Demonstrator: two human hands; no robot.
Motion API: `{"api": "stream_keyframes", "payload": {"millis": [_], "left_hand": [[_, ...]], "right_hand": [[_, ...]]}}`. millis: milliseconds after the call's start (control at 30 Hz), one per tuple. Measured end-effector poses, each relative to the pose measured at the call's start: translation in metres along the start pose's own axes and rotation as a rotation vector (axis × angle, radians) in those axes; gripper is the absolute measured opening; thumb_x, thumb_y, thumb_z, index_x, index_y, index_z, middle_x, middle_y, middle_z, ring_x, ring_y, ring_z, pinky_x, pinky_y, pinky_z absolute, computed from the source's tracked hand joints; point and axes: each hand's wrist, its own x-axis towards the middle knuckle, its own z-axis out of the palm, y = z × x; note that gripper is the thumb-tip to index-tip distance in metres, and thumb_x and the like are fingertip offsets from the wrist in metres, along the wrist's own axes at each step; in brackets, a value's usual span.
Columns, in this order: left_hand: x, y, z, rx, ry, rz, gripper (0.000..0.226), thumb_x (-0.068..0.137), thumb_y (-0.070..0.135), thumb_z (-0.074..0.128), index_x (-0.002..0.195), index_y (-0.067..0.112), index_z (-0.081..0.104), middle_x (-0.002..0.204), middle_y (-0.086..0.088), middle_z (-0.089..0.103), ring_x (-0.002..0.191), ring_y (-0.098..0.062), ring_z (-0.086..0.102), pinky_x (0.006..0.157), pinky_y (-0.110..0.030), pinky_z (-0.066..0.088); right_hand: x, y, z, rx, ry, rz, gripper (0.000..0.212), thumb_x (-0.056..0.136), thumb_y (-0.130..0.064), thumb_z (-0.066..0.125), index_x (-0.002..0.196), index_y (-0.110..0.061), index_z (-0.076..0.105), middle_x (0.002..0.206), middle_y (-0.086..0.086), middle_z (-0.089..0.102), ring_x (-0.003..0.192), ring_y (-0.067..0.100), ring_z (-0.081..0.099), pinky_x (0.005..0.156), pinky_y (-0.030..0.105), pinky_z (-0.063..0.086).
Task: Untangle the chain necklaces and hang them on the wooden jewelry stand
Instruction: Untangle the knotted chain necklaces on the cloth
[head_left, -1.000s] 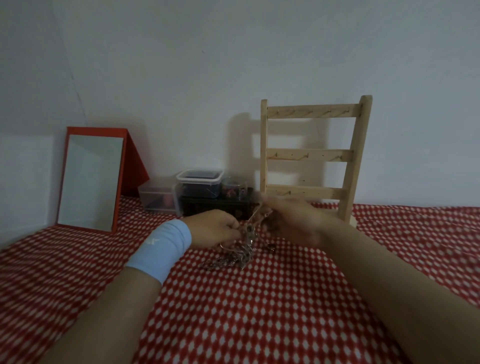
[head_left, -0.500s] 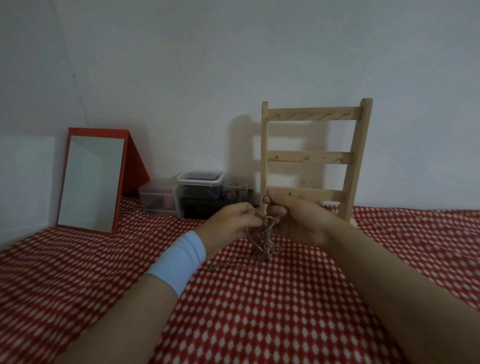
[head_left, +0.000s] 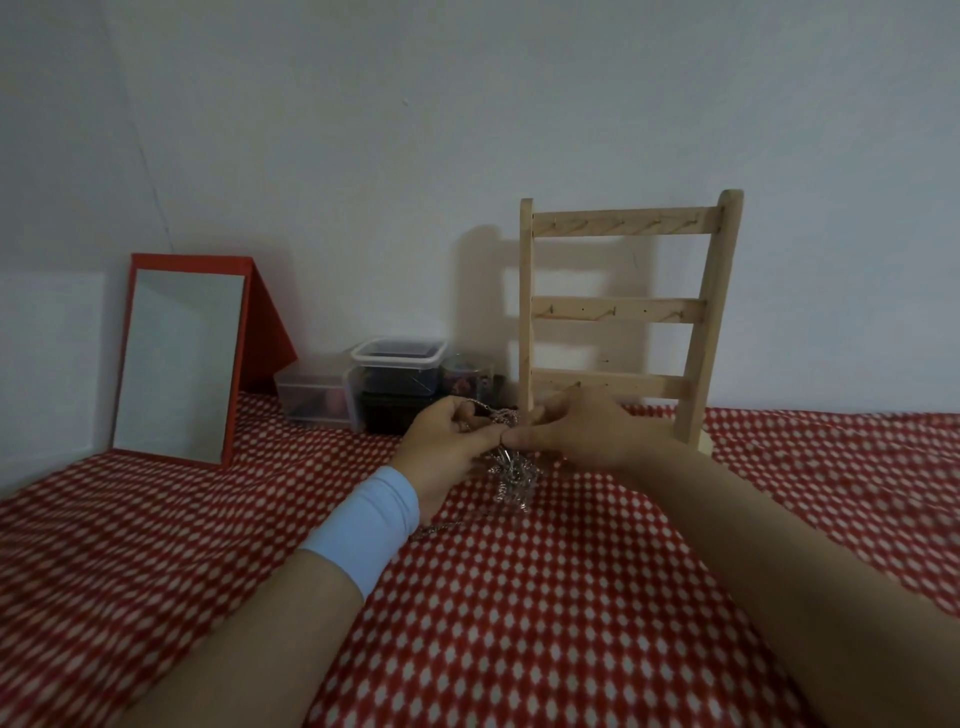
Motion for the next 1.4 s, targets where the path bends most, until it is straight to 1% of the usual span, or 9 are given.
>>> {"api": "stream_keyframes", "payload": {"millis": [167, 300, 500, 600, 700, 900, 1100, 1200, 1400], "left_hand": [[-0.001, 0.008, 0.000, 0.021, -0.080, 0.022, 0.021, 0.083, -0.003, 0.067, 0.091, 0.013, 0.055, 0.087, -0.005, 0.067, 0.086, -0.022, 0.065, 0.086, -0.042, 0.054], [0.002, 0.017, -0.006, 0.604, -0.012, 0.204, 0.020, 0.081, 0.001, 0.062, 0.085, 0.019, 0.055, 0.078, 0.005, 0.057, 0.072, -0.012, 0.054, 0.068, -0.023, 0.045], [0.009, 0.015, -0.016, 0.653, 0.147, 0.181, 0.031, 0.082, 0.009, 0.070, 0.103, 0.024, 0.053, 0.103, 0.007, 0.058, 0.089, -0.008, 0.055, 0.079, -0.019, 0.041], [0.005, 0.022, -0.005, 0.738, 0.012, 0.284, 0.017, 0.084, 0.012, 0.066, 0.089, 0.028, 0.063, 0.097, 0.012, 0.063, 0.084, -0.001, 0.056, 0.078, -0.018, 0.044], [0.007, 0.025, 0.011, 0.732, -0.152, 0.202, 0.012, 0.084, 0.038, 0.071, 0.092, 0.028, 0.072, 0.088, 0.017, 0.067, 0.085, 0.002, 0.061, 0.082, -0.021, 0.049], [0.018, 0.017, 0.017, 0.469, -0.114, 0.139, 0.016, 0.096, 0.025, 0.060, 0.096, 0.017, 0.072, 0.085, -0.002, 0.074, 0.070, -0.011, 0.068, 0.067, -0.022, 0.052], [0.020, 0.002, 0.019, 0.363, -0.114, 0.052, 0.023, 0.101, 0.020, 0.049, 0.102, 0.013, 0.071, 0.082, -0.005, 0.073, 0.069, -0.011, 0.068, 0.060, -0.022, 0.055], [0.017, 0.000, 0.018, 0.393, -0.096, 0.082, 0.023, 0.101, 0.026, 0.050, 0.099, 0.017, 0.071, 0.086, 0.000, 0.074, 0.073, -0.006, 0.069, 0.065, -0.018, 0.054], [0.013, -0.003, 0.017, 0.526, -0.229, 0.042, 0.040, 0.104, 0.040, 0.038, 0.110, 0.015, 0.069, 0.103, -0.002, 0.071, 0.098, -0.016, 0.066, 0.090, -0.027, 0.049]], "right_hand": [[0.004, 0.007, -0.005, 0.181, -0.080, -0.028, 0.004, 0.088, -0.004, 0.074, 0.091, -0.006, 0.073, 0.086, 0.011, 0.071, 0.072, 0.016, 0.065, 0.074, 0.031, 0.059], [0.012, 0.016, -0.014, 0.379, -0.146, 0.096, 0.026, 0.097, -0.007, 0.061, 0.121, 0.001, 0.065, 0.101, 0.012, 0.068, 0.077, 0.015, 0.065, 0.083, 0.036, 0.059], [0.011, 0.021, -0.020, 0.729, -0.242, 0.165, 0.030, 0.102, -0.006, 0.051, 0.132, -0.001, 0.057, 0.100, 0.016, 0.067, 0.083, 0.023, 0.068, 0.078, 0.038, 0.063], [0.013, 0.021, -0.016, 0.702, -0.176, 0.149, 0.035, 0.101, -0.010, 0.056, 0.132, 0.006, 0.057, 0.100, 0.018, 0.066, 0.077, 0.021, 0.068, 0.069, 0.033, 0.061], [0.016, 0.023, -0.012, 0.701, -0.120, 0.120, 0.036, 0.102, -0.014, 0.057, 0.129, 0.009, 0.059, 0.100, 0.018, 0.067, 0.077, 0.019, 0.065, 0.067, 0.028, 0.058], [0.017, 0.025, -0.016, 0.640, -0.059, 0.025, 0.028, 0.097, -0.017, 0.063, 0.117, 0.003, 0.068, 0.100, 0.013, 0.070, 0.086, 0.022, 0.064, 0.082, 0.034, 0.055], [0.015, 0.028, -0.014, 0.271, -0.072, 0.194, 0.053, 0.072, -0.053, 0.076, 0.106, -0.012, 0.078, 0.106, 0.012, 0.077, 0.096, 0.027, 0.072, 0.089, 0.037, 0.058], [0.016, 0.027, -0.019, 0.295, -0.138, 0.235, 0.045, 0.085, -0.044, 0.073, 0.111, -0.007, 0.074, 0.083, 0.004, 0.073, 0.071, 0.014, 0.061, 0.067, 0.027, 0.050], [0.016, 0.027, -0.019, 0.267, -0.239, 0.250, 0.018, 0.096, -0.018, 0.064, 0.104, -0.002, 0.068, 0.071, 0.003, 0.057, 0.061, 0.012, 0.051, 0.058, 0.025, 0.047]]}}
